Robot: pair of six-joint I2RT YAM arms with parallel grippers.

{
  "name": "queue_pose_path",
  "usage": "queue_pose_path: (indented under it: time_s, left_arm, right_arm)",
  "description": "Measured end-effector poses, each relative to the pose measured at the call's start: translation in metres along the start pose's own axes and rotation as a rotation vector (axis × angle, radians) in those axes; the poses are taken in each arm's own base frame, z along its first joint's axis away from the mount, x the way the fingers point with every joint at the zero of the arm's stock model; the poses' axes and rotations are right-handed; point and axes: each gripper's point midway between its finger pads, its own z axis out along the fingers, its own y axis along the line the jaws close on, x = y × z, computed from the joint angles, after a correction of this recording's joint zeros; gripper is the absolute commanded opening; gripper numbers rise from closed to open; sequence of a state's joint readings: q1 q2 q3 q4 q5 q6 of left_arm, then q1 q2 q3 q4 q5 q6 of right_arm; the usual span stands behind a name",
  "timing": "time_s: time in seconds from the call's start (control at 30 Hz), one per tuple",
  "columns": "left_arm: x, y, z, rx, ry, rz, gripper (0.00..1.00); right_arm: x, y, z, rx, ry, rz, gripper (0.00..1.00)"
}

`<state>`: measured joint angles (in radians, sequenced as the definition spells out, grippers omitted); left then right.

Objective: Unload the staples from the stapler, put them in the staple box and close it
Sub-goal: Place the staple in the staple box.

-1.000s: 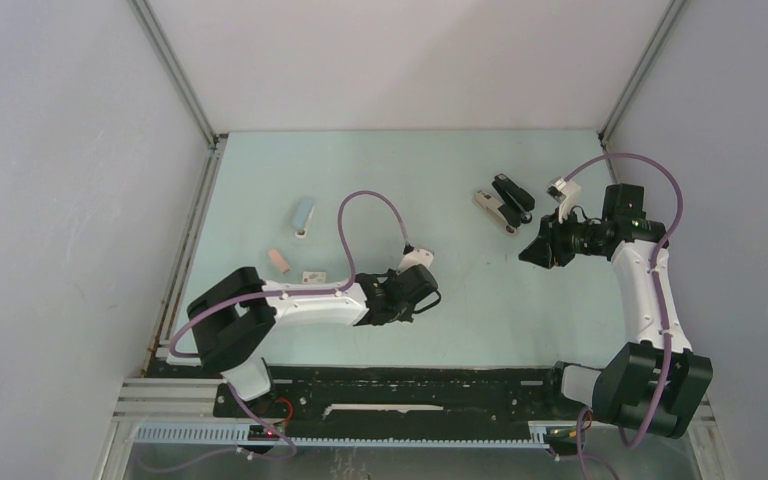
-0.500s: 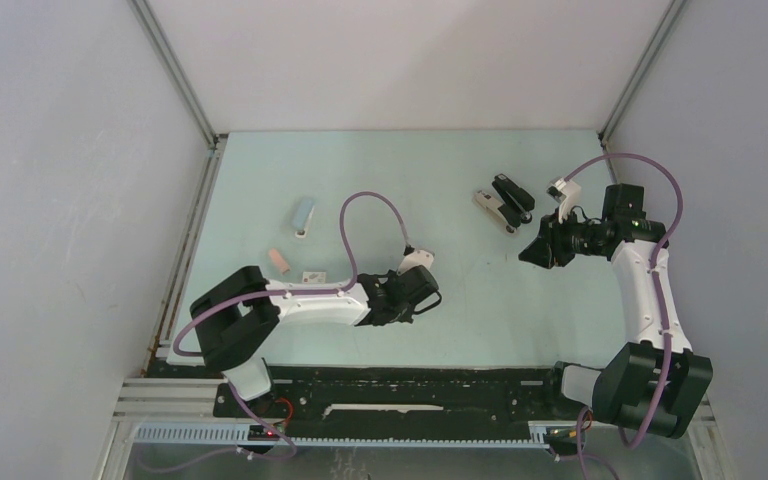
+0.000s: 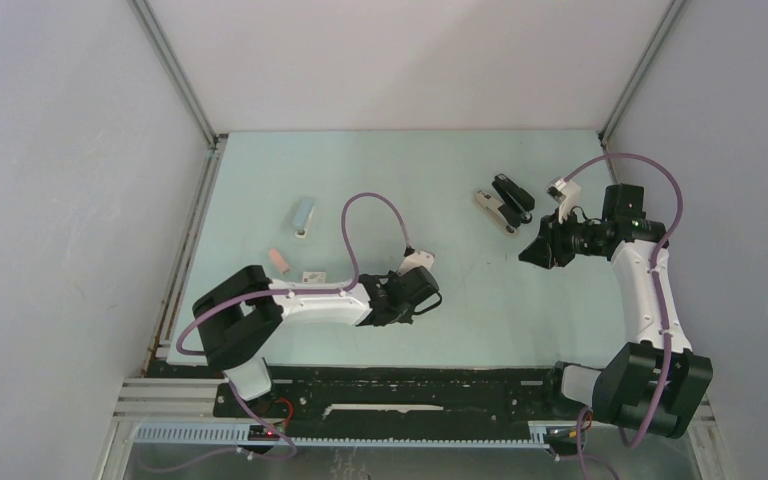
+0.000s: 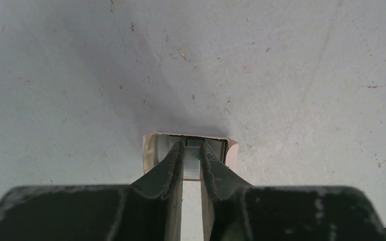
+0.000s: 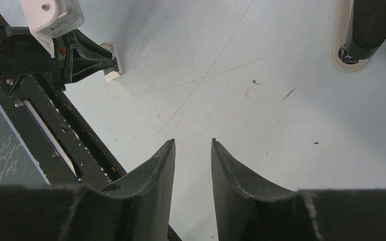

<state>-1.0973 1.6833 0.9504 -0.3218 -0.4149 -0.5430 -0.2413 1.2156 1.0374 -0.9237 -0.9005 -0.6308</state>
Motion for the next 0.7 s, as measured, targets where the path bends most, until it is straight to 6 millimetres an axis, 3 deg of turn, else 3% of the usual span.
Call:
queue_pose_path:
  time_s: [0.27, 0.7]
  left_arm:
    - [-0.0002, -0.0001, 0.0, 0.0, -0.001, 0.0, 0.3]
    - [-0.0068, -0.0007, -0.0067, 0.012, -0.02, -0.011, 0.29]
  right_arm:
    - [0.0, -0.0001, -0.0001, 0.0, 0.0, 0.0, 0.41]
    - [0.0, 0.0, -0.0001, 0.0, 0.0, 0.0, 0.41]
